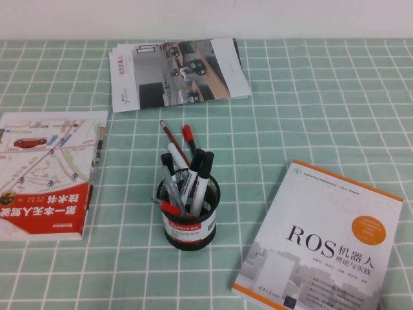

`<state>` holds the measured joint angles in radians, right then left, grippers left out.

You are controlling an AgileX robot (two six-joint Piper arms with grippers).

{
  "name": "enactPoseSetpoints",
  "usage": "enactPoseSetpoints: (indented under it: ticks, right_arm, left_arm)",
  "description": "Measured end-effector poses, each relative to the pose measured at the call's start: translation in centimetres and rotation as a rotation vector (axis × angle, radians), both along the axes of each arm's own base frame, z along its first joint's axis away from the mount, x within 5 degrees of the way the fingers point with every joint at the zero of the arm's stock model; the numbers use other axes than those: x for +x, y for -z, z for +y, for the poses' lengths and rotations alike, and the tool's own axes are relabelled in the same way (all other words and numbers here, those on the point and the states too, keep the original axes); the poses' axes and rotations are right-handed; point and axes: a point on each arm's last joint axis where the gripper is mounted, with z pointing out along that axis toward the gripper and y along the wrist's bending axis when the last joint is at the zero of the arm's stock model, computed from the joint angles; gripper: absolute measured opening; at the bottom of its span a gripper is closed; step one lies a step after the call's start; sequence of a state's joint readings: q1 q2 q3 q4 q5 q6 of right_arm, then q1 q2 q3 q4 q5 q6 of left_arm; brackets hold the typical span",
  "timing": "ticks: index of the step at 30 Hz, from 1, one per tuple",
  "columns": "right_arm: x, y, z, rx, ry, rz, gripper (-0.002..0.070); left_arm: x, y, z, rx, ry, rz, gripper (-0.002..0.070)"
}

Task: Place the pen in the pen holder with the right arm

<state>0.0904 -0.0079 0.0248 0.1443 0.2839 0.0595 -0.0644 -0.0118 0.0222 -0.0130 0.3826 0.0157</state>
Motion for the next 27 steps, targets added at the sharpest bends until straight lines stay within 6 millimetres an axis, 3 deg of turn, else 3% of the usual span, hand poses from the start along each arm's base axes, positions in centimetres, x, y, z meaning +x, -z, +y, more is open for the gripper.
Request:
enactPoseSetpoints:
  ticks: [12,19,22,27]
  right_arm:
    - [0.2,-1.9,0.0,0.337,0.038,-0.164,-0.002]
    - [0.2,-2.1,-0.1,0.37,0.047,-0.185,-0.002]
    - [0.2,-2.0,0.0,0.411,0.043,-0.162,-0.002]
    - [0.7,-0.8,0.6,0.466,0.025,0.032,-0.002]
  left_arm:
    - [0.0,0.0,0.0,0.0,0.0,0.0,-0.0004]
    - [0.0,0.0,0.0,0.0,0.0,0.0,-0.0004]
    - [0.0,0.0,0.0,0.0,0.0,0.0,-0.0004]
    - [0.0,0.0,0.0,0.0,0.0,0.0,-0.0004]
